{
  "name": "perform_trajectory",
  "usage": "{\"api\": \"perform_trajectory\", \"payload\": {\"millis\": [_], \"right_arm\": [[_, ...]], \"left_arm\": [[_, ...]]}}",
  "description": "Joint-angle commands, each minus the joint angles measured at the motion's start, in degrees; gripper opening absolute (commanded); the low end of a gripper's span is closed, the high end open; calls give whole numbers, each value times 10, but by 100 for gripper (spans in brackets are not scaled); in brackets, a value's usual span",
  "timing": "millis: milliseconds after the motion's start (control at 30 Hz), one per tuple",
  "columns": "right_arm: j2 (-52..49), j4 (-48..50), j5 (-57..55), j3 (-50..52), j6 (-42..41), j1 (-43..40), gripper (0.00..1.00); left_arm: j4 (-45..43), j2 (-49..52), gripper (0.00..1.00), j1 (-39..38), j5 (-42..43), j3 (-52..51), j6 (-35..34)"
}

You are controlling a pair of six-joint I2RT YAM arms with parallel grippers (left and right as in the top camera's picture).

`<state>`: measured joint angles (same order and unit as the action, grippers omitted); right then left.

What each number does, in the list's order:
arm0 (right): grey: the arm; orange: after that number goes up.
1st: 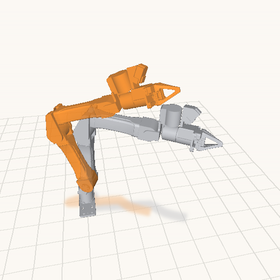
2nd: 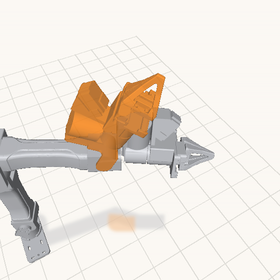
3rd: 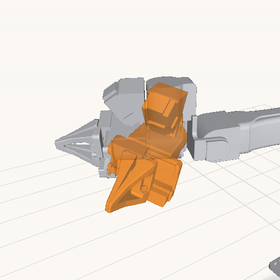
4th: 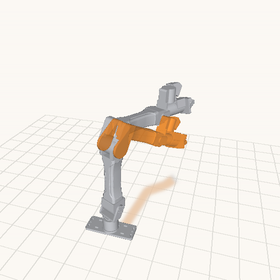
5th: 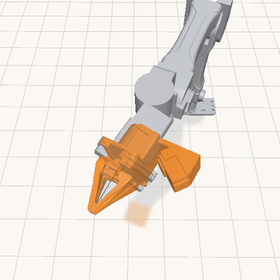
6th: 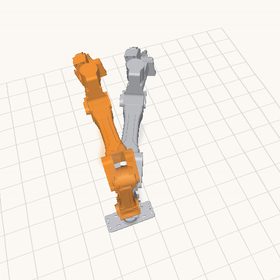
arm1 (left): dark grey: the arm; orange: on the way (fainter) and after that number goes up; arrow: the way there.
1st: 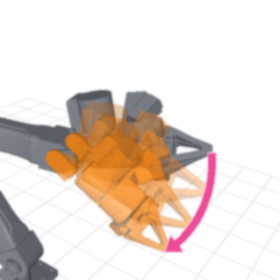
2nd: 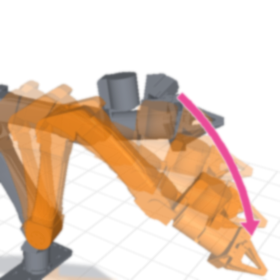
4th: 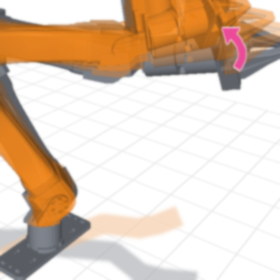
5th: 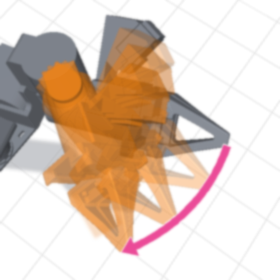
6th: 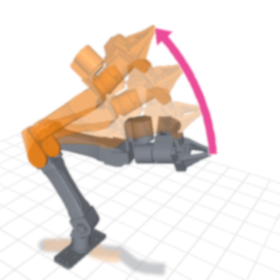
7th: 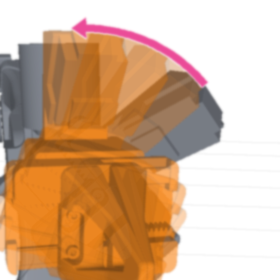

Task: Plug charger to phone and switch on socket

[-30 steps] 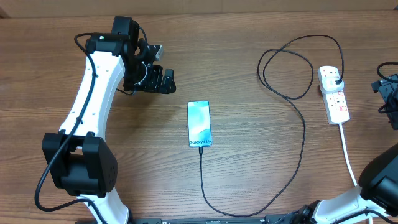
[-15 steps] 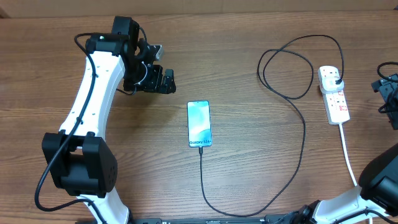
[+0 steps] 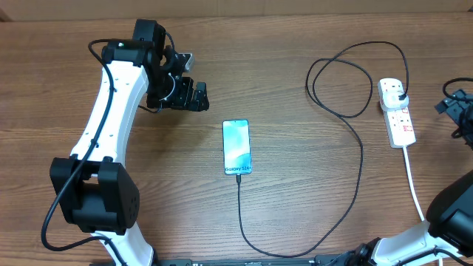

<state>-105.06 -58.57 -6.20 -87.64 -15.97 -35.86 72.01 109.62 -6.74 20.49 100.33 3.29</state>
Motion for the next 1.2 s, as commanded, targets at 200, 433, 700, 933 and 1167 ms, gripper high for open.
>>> {"api": "perform_trajectory", "payload": {"millis": [200,433,700,933,1167], "right_arm": [[-2,5,3,3,30,2,100],[-18,9,3,5,30,2,100],[-18,54,-10,36,30,2,100],[-19,100,49,81,30,2,100],[-19,147,75,114,30,2,100]], "left_arm": [[-1,-10,99,-2,-4,14,-3],[-1,-10,99,-2,-4,14,-3],[-1,-10,99,-2,-4,14,-3],[-1,-10,100,-2,-4,14,-3],[-1,-10,99,-2,-4,14,-3]]}}
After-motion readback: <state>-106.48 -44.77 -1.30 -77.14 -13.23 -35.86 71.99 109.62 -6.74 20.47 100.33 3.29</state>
